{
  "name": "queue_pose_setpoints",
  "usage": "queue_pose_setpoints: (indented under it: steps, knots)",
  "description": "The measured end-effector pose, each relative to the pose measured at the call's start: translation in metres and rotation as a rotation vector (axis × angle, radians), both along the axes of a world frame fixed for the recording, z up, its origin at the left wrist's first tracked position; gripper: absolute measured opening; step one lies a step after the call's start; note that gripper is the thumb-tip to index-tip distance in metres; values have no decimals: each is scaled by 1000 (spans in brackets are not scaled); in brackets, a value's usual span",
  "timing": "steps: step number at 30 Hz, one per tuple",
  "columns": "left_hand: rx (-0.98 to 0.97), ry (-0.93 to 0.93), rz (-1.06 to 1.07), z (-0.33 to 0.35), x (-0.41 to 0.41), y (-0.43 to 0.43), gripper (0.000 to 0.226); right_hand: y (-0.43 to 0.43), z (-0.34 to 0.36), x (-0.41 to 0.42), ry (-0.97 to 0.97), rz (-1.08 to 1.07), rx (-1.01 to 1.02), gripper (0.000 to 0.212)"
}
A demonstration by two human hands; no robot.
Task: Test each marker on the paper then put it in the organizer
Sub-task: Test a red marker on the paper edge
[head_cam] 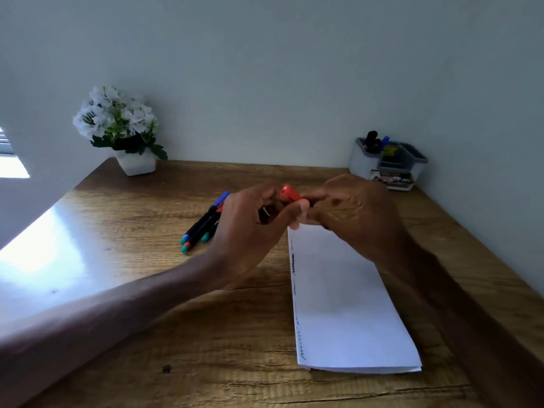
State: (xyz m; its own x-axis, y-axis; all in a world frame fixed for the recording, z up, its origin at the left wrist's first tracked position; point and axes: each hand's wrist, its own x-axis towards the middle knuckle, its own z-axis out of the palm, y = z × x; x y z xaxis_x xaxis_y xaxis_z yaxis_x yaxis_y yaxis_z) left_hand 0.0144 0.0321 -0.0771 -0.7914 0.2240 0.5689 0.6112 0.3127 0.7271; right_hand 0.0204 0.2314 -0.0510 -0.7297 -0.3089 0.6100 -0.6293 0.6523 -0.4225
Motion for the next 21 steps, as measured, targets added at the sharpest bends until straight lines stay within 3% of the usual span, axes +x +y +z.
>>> queue_pose_setpoints:
  steps: [3,5,8,11,16,21]
  knots:
    - [-7,-26,11,0,-9,19,15,17,2,-6,52,-134,-24,28]
    - [-110,-40,-6,-7,-13,27,14,35,1,-14,87,-264,-64,30]
    - [-282,-19,-46,-18,-16,33,11,65,4,-22,123,-419,-170,51]
    - [-327,20,-21,-24,-20,32,9,93,13,-27,173,-527,-269,67]
    - [-362,68,-8,-29,-21,32,17,132,29,-51,435,-648,-393,35]
    - [-327,19,12,-31,-24,32,16,153,40,-76,576,-675,-441,25]
